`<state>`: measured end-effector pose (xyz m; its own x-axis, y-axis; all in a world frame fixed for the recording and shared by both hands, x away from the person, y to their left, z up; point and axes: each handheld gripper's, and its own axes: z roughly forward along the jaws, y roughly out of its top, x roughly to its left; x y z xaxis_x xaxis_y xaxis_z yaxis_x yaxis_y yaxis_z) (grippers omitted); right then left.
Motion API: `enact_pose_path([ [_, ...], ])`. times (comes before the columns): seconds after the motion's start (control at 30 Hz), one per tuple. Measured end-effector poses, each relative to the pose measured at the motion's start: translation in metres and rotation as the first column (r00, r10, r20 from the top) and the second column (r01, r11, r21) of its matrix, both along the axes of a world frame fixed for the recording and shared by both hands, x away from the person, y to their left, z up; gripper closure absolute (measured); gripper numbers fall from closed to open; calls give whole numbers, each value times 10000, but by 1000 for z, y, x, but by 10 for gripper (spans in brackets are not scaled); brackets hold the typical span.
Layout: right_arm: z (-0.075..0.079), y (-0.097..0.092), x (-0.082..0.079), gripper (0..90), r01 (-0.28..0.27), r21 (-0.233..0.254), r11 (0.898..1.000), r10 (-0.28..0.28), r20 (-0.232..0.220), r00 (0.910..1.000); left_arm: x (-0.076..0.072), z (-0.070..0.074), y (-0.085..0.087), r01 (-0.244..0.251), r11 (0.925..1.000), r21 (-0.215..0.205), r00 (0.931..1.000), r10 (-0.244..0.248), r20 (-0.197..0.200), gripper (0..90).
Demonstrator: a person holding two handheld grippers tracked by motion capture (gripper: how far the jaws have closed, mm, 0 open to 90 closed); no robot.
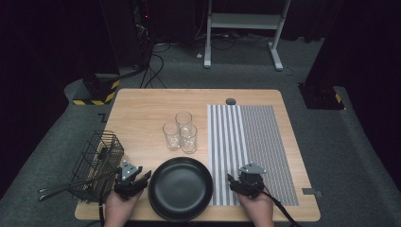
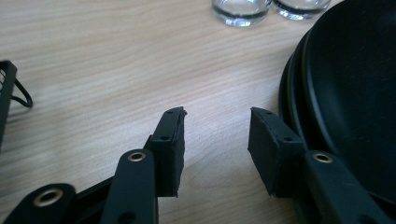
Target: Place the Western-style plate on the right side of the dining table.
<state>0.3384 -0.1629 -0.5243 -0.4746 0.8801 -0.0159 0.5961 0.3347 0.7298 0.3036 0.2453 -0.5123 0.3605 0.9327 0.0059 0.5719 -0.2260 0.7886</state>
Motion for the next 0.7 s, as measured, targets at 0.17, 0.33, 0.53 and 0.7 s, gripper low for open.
enact_pose_path([
  [0.17, 0, 0, 0, 327, -6, -1, 10000, 6, -3, 10000, -3, 5, -3, 42, 9997, 257, 9999, -46, 142, 574],
  [0.33, 0, 0, 0, 327, -2, -1, 10000, 2, 3, 10000, -5, 9, -4, 76, 9998, 205, 9994, -82, 337, 580],
  [0.53, 0, 0, 0, 327, 2, 6, 10000, -2, -11, 10000, -9, 13, -1, 163, 9998, -108, 9992, -159, 365, 582],
  [0.7, 0, 0, 0, 327, -2, -2, 10000, 2, 4, 10000, -14, 16, 2, 265, 9990, -367, 9986, -248, 465, 581],
])
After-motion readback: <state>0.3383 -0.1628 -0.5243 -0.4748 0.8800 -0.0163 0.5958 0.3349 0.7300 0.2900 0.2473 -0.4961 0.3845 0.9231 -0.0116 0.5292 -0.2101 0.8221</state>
